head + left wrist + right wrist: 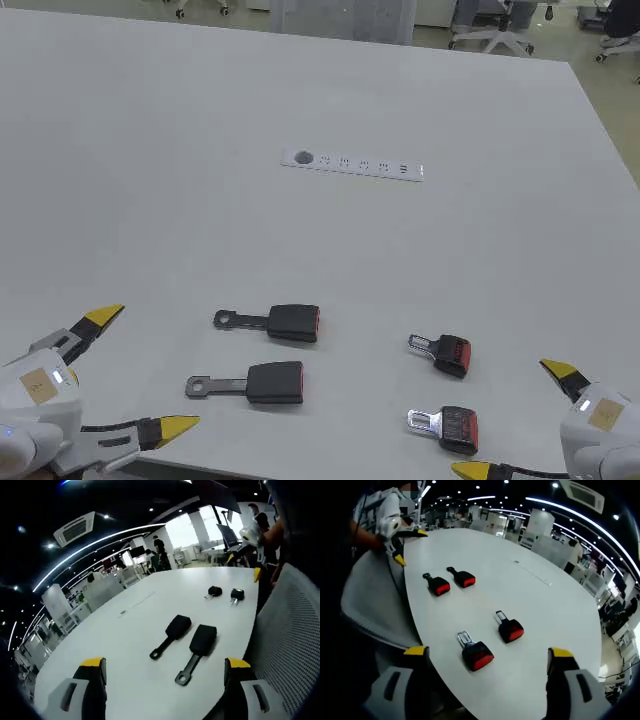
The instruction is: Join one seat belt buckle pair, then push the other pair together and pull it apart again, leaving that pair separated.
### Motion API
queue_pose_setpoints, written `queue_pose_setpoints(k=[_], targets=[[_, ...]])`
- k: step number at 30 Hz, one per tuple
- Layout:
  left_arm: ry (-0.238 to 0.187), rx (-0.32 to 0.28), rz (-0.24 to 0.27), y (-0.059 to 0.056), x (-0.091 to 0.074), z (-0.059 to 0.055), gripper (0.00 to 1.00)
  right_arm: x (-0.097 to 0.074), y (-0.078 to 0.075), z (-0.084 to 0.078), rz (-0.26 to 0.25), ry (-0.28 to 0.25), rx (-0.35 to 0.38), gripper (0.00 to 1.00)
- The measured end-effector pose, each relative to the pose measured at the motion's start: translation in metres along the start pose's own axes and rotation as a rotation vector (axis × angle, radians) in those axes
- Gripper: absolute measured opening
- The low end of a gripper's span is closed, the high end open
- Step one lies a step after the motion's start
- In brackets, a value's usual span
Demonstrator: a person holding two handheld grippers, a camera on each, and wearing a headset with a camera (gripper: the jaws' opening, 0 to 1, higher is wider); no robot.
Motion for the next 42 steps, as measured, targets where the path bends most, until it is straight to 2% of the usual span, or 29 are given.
queue_pose_setpoints(k=[3,18,21,22,26,28,42], targets=[[-0.01,-0.008,0.005,-0.0005,-0.0014,0.0033,0.93,-0.0001,0.0004,-0.0008,-0.001,0.002,0.003,0.98],[-0.007,-0.023,0.003,0.0001,-0.0019,0.002,0.88,0.0014,-0.0003,-0.0016,0.001,0.009,0.006,0.98],[-0.008,-0.061,-0.017,-0.0008,-0.0021,0.0024,0.89,0.0022,0.0007,-0.0023,0.005,0.011,0.01,0.98],[-0.012,-0.091,-0.028,-0.0013,-0.0015,0.0023,0.9,0.0025,0.0008,-0.0025,0.006,0.012,0.01,0.98],[-0.007,-0.121,-0.046,-0.0033,0.0002,0.0016,0.95,0.0024,0.0008,-0.0027,0.005,0.011,0.013,0.98],[-0.007,-0.12,-0.045,-0.0035,0.0008,0.0014,1.0,0.0023,0.0002,-0.003,0.003,0.009,0.017,0.99],[-0.004,-0.084,-0.04,-0.0025,0.002,0.0003,1.0,0.0056,0.0013,-0.005,0.001,0.011,0.026,0.99]])
Point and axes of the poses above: the centre of the closed fingertips' face, and the gripper's own axes: x roughly forward along the fingers, y roughly to its left, z roughly out of its top, the point moved 9 cm from there along -x, roughly backward along the fingers, and after that the axes turned 3 degrees about -z, right-handed, at the moved point
